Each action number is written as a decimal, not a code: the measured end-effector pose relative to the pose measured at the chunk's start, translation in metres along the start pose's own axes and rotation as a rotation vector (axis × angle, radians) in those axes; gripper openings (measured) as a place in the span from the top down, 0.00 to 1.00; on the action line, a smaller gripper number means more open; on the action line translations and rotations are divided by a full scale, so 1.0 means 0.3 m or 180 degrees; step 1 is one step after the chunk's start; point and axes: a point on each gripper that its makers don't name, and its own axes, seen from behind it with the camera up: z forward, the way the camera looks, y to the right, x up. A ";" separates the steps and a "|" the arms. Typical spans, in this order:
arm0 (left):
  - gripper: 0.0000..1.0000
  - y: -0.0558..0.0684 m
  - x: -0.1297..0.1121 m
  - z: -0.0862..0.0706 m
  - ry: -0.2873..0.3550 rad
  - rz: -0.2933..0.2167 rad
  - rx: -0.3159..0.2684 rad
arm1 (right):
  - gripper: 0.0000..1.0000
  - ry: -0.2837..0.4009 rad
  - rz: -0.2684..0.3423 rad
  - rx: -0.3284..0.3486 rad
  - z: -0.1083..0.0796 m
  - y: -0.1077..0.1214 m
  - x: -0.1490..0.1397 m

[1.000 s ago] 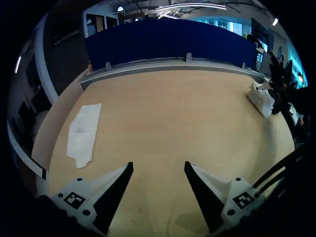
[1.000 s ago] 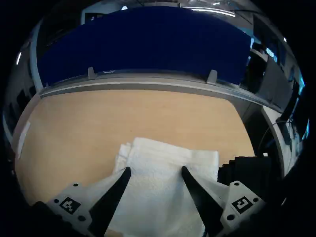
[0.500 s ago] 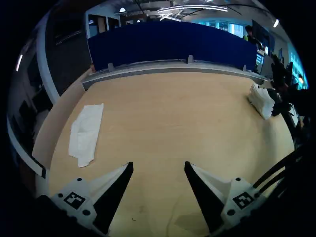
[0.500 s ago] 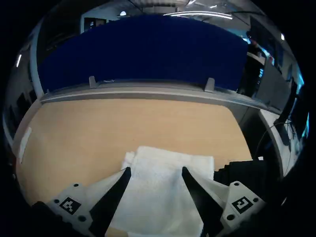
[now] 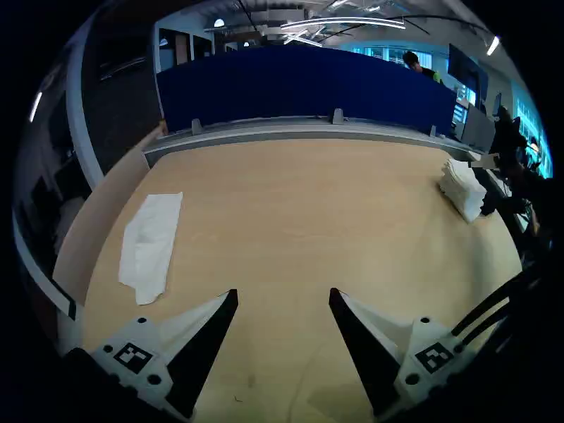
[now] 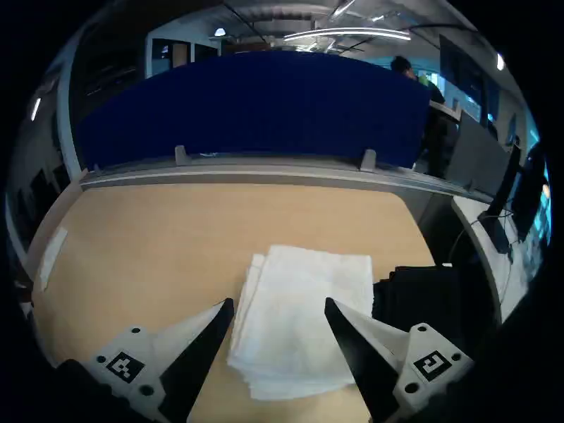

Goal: Fold towel

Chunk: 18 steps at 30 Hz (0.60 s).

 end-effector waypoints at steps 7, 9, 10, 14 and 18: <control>0.04 -0.004 0.027 0.002 0.0090 -0.0002 -0.0048 | 0.00 0.0151 0.0090 -0.0047 -0.180 -0.062 -0.046; 0.04 -0.006 0.035 0.004 0.0117 -0.0001 -0.0060 | 0.00 0.0194 0.0128 -0.0071 -0.234 -0.081 -0.067; 0.04 -0.006 0.038 0.004 0.0128 0.0000 -0.0066 | 0.00 0.0215 0.0144 -0.0083 -0.259 -0.090 -0.077; 0.04 -0.008 0.053 0.008 0.0170 0.0011 -0.0095 | 0.00 0.0284 0.0225 -0.0118 -0.352 -0.140 -0.129; 0.04 -0.002 0.074 0.013 0.0224 0.0039 -0.0135 | 0.00 0.0315 0.0346 -0.0083 -0.422 -0.208 -0.184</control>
